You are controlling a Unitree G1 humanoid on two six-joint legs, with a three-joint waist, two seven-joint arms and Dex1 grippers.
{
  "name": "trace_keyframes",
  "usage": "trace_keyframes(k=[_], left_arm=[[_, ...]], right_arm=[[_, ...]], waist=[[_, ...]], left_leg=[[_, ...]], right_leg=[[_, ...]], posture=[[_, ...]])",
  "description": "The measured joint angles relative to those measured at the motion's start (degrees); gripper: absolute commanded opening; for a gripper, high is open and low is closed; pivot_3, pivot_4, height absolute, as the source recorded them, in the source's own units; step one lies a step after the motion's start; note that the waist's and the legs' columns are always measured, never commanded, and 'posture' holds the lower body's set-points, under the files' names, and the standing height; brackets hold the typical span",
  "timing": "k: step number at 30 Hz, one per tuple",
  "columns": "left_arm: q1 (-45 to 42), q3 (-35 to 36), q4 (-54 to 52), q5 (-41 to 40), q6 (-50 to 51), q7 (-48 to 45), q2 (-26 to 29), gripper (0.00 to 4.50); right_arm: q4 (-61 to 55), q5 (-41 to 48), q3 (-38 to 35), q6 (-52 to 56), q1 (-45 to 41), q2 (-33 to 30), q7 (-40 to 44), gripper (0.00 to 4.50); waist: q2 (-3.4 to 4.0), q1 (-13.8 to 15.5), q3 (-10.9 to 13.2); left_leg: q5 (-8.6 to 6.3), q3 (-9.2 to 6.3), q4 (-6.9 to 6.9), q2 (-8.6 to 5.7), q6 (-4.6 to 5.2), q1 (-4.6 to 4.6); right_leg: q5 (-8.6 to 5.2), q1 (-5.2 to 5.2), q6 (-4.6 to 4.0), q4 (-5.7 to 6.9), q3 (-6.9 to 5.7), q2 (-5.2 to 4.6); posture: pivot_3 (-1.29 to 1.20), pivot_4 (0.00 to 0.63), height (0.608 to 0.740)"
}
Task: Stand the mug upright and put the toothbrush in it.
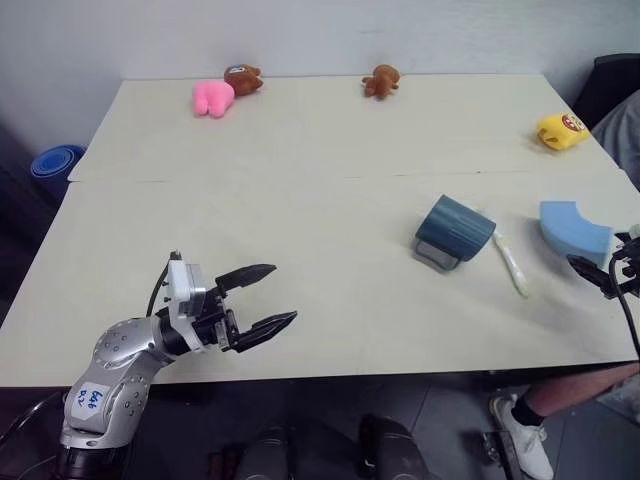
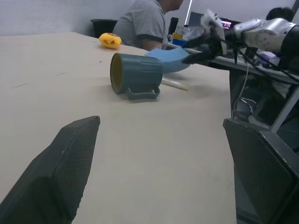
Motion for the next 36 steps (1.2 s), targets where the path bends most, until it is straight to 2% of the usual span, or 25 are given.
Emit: trace_keyframes(k=[4,6,8,13,19,23,33,36], left_arm=[[1.3,0.2,0.4,0.9,-0.8,-0.3,0.0,4.5],[1.7,0.1,0.9,1.4,-1.2,-0.7,0.0,4.5],[1.8,0.1,1.6,2.0,-1.7,-0.9,0.1,4.5],[2.0,0.2,2.0,2.2,-2.1,-0.9,0.1,4.5],[2.7,0.4,1.9,2.3,-2.1,-0.8,0.1,4.5],[3.1,0.5,1.8,2.3,-2.1,-0.5,0.1,4.5],[3.8,0.5,1.5,2.3,-2.0,0.3,0.1,4.5],[3.6,0.4,1.1,2.4,-2.0,0.6,0.1,4.5]], right_arm=[[-18.5,4.8,2.1,7.7,4.5,-1.7,5.5,4.29],[-27.5,6.8,6.5,15.0,4.1,-1.9,5.4,4.29],[-32.0,6.8,10.9,19.1,2.8,-1.8,4.3,4.29],[-38.3,9.3,16.2,27.8,-2.5,2.5,0.3,4.29],[-35.4,1.4,27.8,32.7,-7.2,5.3,-6.4,4.29],[-31.0,-2.5,30.2,35.2,-11.6,6.9,-9.4,4.29],[-25.0,-6.3,35.3,36.4,-18.8,9.8,-7.9,4.29],[-20.5,-6.6,36.5,37.5,-22.1,10.5,-6.1,3.74]], waist=[[0.0,0.2,0.0],[-0.02,0.2,0.0],[-0.02,0.7,0.0],[-0.03,1.3,0.0],[-0.03,1.4,0.0],[-0.03,1.3,0.0],[-0.04,1.4,0.0],[-0.06,1.2,0.0]], left_leg=[[0.0,-0.03,0.02,0.0,0.0,0.0],[-0.01,-0.06,0.04,0.0,0.0,-0.01],[-0.01,-0.07,0.06,-0.04,0.01,-0.04],[-0.02,-0.08,0.08,-0.04,0.02,-0.05],[-0.02,-0.05,0.09,-0.06,0.02,-0.07],[-0.02,-0.03,0.08,-0.05,0.02,-0.07],[-0.02,-0.02,0.09,-0.05,0.03,-0.09],[-0.02,-0.01,0.09,-0.03,0.03,-0.06]], right_leg=[[0.0,0.01,0.0,-0.01,0.01,-0.01],[0.0,0.01,-0.01,0.0,0.0,-0.01],[0.01,0.0,-0.01,-0.01,0.0,-0.03],[0.02,-0.01,-0.03,-0.02,-0.02,-0.03],[0.02,-0.04,-0.04,-0.02,-0.01,-0.03],[0.02,-0.06,-0.04,-0.01,-0.02,-0.02],[0.02,-0.05,-0.04,-0.03,-0.04,-0.02],[0.02,-0.04,-0.04,0.0,-0.04,-0.01]], posture=[[0.0,0.15,0.74],[0.0,0.15,0.74],[0.0,0.15,0.74],[0.0,0.15,0.74],[0.0,0.15,0.74],[0.0,0.15,0.74],[0.0,0.15,0.74],[0.0,0.15,0.74]])
